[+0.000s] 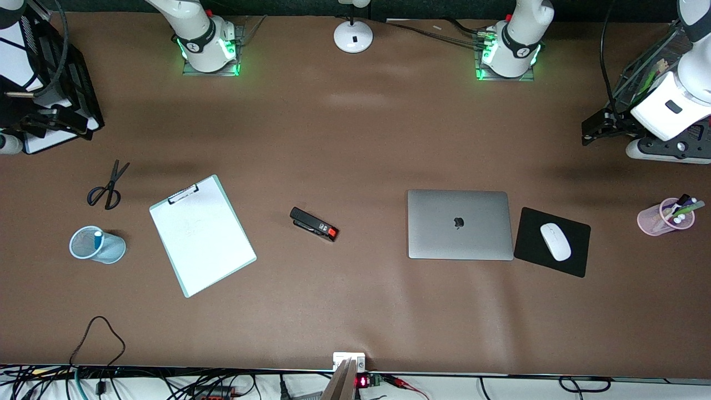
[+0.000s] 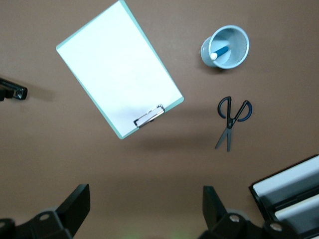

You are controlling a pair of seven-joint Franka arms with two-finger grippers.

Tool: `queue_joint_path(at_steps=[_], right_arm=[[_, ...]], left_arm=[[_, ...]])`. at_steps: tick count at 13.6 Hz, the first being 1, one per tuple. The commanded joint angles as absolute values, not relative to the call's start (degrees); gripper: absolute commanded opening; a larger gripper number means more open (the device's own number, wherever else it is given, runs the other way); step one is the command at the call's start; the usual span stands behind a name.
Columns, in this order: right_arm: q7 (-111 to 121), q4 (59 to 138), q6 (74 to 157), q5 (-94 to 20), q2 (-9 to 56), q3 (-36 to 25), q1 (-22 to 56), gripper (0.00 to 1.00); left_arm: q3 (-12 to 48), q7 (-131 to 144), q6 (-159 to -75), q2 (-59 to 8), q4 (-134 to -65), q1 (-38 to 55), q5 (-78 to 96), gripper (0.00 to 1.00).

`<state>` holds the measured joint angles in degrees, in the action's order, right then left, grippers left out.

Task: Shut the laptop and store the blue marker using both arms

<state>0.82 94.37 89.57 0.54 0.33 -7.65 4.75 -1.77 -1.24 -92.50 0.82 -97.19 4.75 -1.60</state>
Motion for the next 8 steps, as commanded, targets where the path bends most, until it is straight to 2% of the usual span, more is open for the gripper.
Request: queue_joint_path(at_steps=[1,8], right_arm=[[0.7,93.3,88.3,0.3,0.4,-7.6,4.7,1.00],[1.0,92.7,88.2,0.3,0.4,-7.6,4.7,1.00]], left_arm=[[-1.8,-2.3,-90.5,0.3,-95.5,4.7,-1.1,1.00],[-1.8,-1.8,-90.1,0.3,-95.4,4.8,-1.2,1.00]])
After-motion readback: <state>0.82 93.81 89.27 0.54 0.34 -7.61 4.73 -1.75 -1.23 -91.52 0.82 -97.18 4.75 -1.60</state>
